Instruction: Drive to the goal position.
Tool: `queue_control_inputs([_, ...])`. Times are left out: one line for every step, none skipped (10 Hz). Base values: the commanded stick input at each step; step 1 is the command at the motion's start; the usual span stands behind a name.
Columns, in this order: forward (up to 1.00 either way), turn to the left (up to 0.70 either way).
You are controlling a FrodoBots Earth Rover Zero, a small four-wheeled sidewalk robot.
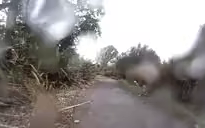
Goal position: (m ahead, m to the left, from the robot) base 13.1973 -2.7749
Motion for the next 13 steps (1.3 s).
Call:
queue_control_inputs([0.85,0.0])
queue_control_inputs([0.85,0.0])
queue_control_inputs([0.85,0.0])
queue_control_inputs([0.85,0.0])
queue_control_inputs([0.85,0.0])
queue_control_inputs([0.85,0.0])
queue_control_inputs([0.85,0.0])
queue_control_inputs([0.85,0.0])
queue_control_inputs([0.85,0.0])
queue_control_inputs([0.85,0.0])
queue_control_inputs([0.85,0.0])
queue_control_inputs([0.85,0.0])
queue_control_inputs([0.85,0.0])
